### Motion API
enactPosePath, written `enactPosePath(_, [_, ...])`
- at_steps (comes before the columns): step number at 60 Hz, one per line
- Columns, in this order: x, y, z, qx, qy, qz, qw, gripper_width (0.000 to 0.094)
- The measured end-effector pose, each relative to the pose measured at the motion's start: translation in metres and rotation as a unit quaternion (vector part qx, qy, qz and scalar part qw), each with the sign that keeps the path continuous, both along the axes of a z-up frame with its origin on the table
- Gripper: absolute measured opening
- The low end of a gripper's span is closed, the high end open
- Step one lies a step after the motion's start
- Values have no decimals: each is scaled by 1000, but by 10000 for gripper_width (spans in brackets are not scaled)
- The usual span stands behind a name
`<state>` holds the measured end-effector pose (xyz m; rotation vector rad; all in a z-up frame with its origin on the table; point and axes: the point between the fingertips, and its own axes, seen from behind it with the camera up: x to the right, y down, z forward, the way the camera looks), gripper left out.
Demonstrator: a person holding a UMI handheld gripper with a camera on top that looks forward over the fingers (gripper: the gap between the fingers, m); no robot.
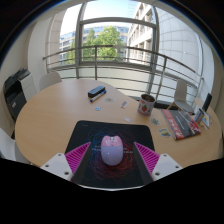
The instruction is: Arrange mouse
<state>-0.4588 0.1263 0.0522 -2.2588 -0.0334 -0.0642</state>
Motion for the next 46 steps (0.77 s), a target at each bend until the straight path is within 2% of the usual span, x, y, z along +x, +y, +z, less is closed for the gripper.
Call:
enactPosePath(17, [-21,-97,86,52,-22,-21,998,847])
enactPosePath(31, [-33,-180,116,53,-27,-29,998,845])
enactPosePath(46, [-33,-211,130,59,-45,-30,997,846])
